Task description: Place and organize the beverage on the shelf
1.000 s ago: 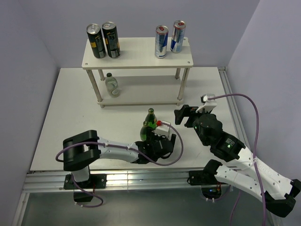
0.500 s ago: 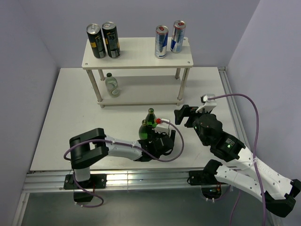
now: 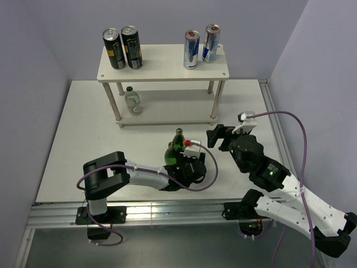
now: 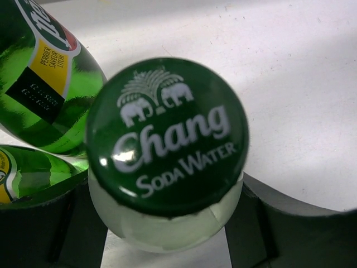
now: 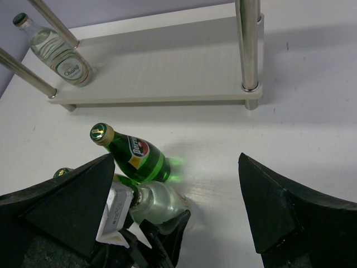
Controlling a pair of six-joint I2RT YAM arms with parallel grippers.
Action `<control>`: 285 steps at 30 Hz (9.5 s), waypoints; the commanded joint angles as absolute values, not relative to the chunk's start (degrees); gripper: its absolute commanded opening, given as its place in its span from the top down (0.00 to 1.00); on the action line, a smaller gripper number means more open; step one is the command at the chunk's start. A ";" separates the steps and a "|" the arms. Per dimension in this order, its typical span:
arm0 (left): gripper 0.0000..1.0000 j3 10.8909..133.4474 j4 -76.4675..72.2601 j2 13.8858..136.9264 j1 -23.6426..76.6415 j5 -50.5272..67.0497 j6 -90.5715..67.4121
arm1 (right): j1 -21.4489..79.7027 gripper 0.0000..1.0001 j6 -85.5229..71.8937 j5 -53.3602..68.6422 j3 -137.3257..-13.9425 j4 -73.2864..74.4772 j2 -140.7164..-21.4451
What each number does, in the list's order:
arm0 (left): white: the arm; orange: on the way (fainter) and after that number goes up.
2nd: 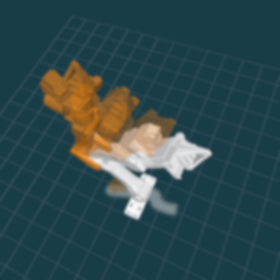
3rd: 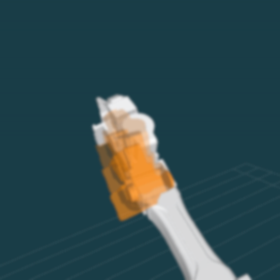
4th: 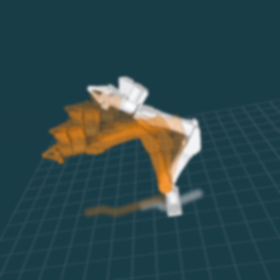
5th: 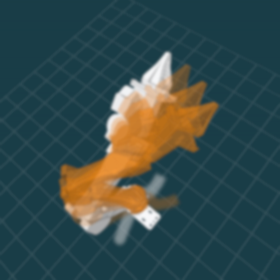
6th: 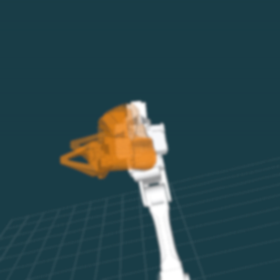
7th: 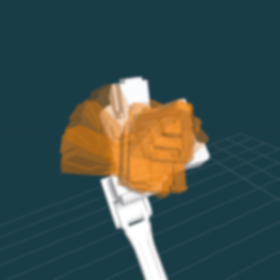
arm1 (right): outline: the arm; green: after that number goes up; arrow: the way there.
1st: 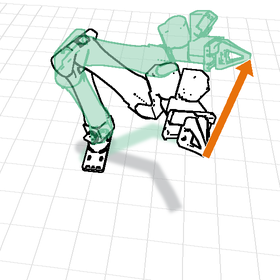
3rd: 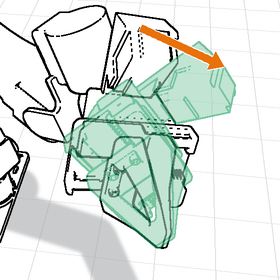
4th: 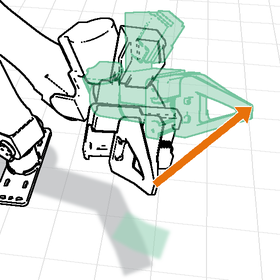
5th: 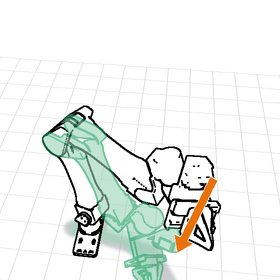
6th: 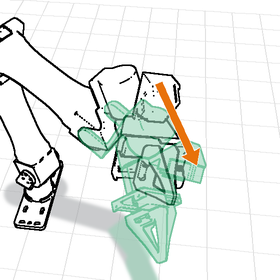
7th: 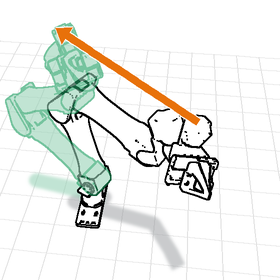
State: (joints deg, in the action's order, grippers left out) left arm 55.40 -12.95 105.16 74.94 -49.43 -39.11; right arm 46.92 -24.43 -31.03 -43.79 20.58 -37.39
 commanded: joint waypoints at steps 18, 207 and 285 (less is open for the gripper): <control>1.00 61.33 17.10 85.53 88.50 -57.10 -51.13 | 47.29 0.02 -24.78 -33.05 -43.68 19.25 -37.18; 1.00 21.45 -22.42 72.60 54.49 -50.63 -41.13 | 55.63 0.00 -30.15 -30.13 -36.73 -20.56 -82.87; 0.18 21.88 -20.48 71.63 48.43 -44.30 -41.05 | 41.40 1.00 -16.08 -47.82 -61.33 -27.42 -90.35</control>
State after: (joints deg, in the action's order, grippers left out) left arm 22.31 -18.98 72.84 48.71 -43.94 -41.19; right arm 43.66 -17.17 -47.07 -55.05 -21.21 -93.45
